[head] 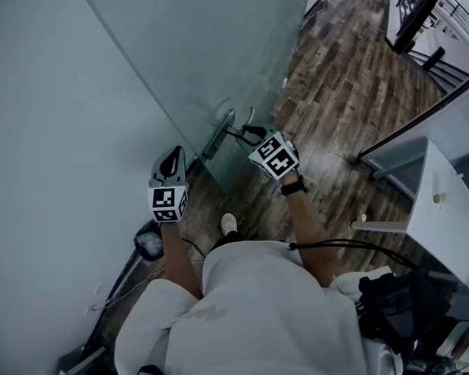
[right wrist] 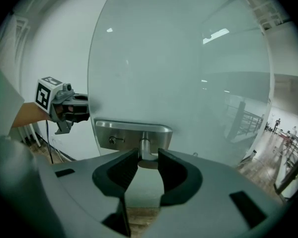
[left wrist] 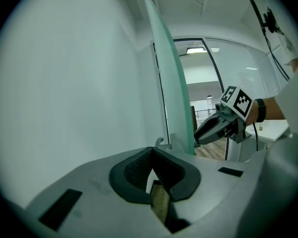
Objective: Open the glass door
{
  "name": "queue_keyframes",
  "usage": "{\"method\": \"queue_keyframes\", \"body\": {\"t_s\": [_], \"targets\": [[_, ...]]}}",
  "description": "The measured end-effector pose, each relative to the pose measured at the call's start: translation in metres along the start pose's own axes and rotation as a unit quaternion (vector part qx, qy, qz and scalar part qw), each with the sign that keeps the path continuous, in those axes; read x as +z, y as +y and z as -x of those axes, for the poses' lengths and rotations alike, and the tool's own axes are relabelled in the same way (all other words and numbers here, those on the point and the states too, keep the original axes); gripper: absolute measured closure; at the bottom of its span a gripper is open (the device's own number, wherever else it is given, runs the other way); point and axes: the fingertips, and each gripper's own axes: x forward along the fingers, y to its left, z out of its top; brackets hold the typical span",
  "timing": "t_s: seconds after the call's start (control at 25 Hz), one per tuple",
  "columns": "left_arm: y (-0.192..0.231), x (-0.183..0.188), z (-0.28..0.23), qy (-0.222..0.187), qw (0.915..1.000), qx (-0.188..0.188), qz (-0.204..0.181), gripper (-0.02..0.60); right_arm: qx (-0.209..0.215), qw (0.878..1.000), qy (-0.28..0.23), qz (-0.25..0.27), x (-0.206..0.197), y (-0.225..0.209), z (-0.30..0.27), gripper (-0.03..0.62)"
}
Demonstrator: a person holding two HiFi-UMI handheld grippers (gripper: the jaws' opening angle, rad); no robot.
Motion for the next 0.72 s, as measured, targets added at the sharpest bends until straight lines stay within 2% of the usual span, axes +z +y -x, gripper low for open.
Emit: {"method": "queue_keyframes", "body": {"t_s": [0.4, 0.72], "targets": [[0.055, -0.022, 0.038, 0.015, 0.9984, 0.054, 0.013, 0.578, 0.005, 1.0, -0.007, 0.01, 0.033, 0.01, -0.046, 0.474], [0.092, -0.022, 0.051, 0.013, 0.9978, 0.064, 0.013, 0.578, -0.007, 1.0, -0.005, 0.012, 0.065, 0.011, -0.091, 0.479]]}}
